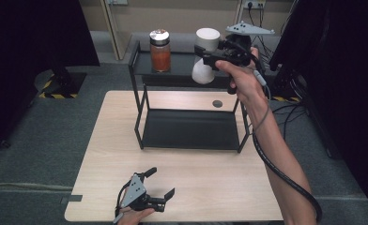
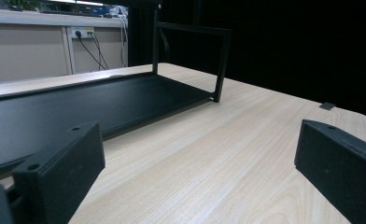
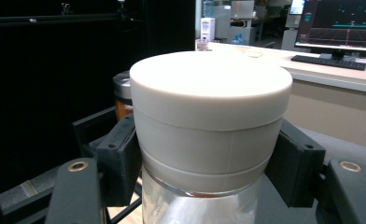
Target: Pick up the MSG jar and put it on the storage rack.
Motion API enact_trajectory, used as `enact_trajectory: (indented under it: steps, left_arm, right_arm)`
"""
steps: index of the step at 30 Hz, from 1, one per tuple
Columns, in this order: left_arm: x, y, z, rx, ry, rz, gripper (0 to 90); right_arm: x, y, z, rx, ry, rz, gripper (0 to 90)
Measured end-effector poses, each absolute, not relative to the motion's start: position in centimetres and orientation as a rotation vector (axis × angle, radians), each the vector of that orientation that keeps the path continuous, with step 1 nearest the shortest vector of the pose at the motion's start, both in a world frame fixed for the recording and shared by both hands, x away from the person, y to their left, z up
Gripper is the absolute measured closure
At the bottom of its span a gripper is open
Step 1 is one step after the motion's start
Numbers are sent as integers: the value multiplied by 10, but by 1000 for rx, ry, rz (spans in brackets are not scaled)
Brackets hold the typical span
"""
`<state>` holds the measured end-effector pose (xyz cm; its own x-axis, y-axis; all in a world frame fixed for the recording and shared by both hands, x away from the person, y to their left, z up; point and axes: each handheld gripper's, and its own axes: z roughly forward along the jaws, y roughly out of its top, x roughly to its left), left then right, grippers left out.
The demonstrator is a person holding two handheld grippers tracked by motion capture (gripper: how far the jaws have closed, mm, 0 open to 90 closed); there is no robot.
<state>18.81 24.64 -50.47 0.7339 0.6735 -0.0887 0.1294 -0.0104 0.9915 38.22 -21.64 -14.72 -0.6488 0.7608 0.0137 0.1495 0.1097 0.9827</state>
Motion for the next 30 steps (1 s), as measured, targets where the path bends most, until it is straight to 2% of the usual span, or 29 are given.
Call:
enact_trajectory:
  steps: [14, 30]
  left_arm:
    - [188, 247, -505, 1546, 670, 484, 10]
    - [187, 247, -505, 1542, 671, 482, 10]
  right_arm:
    - [401, -195, -141, 971, 1834, 1508, 350]
    - [417, -179, -150, 1008, 1800, 1468, 350]
